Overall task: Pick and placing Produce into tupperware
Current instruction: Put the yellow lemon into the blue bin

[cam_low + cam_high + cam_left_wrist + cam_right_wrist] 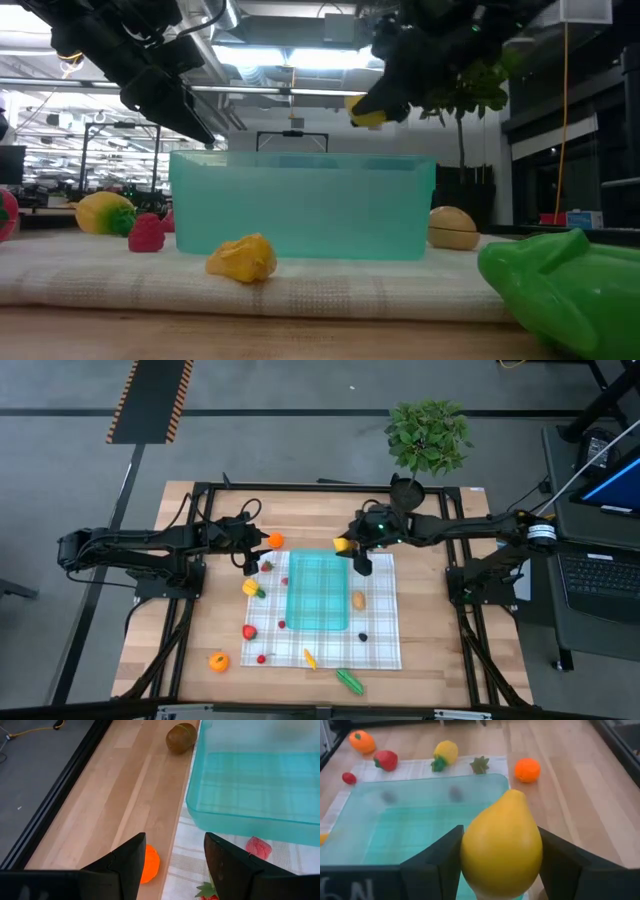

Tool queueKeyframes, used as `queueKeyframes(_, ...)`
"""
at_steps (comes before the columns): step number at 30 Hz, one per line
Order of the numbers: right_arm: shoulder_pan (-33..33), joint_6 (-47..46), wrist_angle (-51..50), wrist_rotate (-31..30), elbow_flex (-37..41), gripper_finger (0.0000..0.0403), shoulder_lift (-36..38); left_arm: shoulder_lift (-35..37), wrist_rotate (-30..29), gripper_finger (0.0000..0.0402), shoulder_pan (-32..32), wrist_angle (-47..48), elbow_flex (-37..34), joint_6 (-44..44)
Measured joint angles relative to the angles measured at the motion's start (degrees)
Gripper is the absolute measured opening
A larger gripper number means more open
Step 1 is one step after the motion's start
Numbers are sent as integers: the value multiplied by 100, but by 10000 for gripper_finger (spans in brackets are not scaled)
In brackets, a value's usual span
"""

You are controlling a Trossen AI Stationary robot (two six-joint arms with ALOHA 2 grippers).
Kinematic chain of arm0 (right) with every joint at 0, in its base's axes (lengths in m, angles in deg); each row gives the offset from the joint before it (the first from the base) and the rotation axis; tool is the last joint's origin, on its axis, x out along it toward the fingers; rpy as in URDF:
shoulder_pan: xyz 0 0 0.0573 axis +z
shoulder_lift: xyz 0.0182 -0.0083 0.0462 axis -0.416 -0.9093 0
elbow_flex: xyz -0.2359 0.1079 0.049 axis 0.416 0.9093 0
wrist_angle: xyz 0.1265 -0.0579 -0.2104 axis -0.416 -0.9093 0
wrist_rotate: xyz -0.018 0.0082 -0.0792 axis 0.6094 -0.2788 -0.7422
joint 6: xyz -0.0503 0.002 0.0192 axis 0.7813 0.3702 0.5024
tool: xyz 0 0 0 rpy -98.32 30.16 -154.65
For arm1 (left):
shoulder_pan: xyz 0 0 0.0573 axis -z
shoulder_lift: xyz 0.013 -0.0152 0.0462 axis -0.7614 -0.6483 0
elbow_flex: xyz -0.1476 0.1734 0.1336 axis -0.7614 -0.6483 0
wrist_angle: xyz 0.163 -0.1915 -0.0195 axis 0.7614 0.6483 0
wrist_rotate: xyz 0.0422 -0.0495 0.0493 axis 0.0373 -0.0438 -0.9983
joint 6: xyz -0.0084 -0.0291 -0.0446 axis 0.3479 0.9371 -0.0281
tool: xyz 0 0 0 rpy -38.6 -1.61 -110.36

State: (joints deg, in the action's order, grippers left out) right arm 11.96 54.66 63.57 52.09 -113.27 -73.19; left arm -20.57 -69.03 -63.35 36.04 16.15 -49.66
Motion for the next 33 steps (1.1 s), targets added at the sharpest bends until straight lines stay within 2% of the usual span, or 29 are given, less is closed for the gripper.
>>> queueKeyframes(5,0,137,-907,2,-766,210,-242,0,-2,195,0,3,0,0)
queueKeyframes(9,0,166,-1387,4,-1081,210,-404,0,-2,195,0,9,0,-2)
queueKeyframes(16,12,166,-1402,300,-1187,210,-793,0,0,195,2,20,0,-2)
queueKeyframes(26,304,412,-1290,317,-1185,210,-1437,0,-2,195,2,24,0,-5)
queueKeyframes(33,486,442,-1241,2,-1183,210,-1733,0,0,195,2,27,0,-5)
